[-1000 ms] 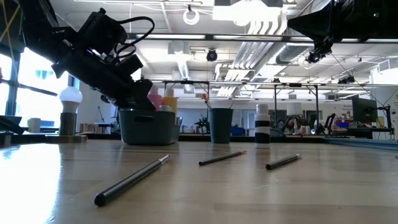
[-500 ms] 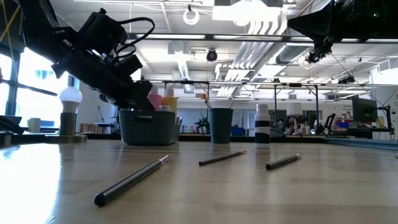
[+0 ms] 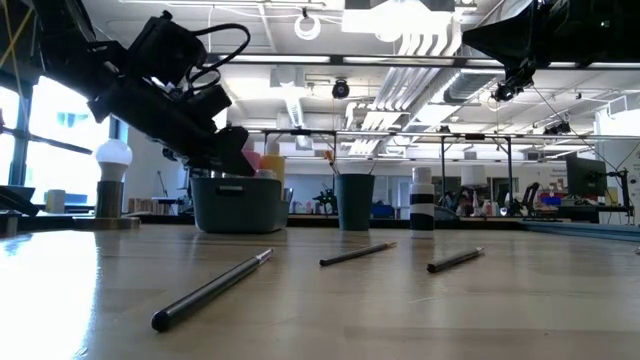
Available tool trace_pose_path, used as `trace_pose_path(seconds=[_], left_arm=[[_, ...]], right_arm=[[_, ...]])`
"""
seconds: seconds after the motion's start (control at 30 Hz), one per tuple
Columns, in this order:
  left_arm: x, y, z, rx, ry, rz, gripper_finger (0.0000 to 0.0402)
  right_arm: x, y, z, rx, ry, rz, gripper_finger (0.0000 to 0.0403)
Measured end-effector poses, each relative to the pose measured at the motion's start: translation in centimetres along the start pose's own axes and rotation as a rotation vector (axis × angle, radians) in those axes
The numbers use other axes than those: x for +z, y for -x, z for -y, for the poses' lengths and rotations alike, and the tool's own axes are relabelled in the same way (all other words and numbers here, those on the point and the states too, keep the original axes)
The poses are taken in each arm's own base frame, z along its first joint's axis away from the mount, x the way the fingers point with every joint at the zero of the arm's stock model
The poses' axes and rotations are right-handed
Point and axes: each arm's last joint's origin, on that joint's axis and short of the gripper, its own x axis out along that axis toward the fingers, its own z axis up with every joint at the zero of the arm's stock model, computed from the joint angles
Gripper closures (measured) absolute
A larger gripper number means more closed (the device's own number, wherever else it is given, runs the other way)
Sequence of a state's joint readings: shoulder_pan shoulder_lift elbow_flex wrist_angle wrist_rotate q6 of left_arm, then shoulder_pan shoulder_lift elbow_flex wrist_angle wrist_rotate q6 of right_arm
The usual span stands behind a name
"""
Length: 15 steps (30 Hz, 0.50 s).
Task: Pick & Place Paint Supplies
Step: Put the small white paint bottle into the green bin, then put the silver paint brush into the green cup
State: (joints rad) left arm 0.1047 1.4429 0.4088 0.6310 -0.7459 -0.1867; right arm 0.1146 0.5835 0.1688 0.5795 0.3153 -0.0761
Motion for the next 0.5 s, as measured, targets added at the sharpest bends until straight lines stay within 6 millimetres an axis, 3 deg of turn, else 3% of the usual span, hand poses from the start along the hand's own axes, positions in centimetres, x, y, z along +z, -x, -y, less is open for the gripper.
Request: trace_pose_path(seconds=[0.5], left_arm=[[3.3, -0.6, 1.3, -0.03, -0.072, 0.073, 0.0156]], right_arm=[[0.0, 0.0, 0.0, 0.0, 0.0, 0.0, 0.0401]])
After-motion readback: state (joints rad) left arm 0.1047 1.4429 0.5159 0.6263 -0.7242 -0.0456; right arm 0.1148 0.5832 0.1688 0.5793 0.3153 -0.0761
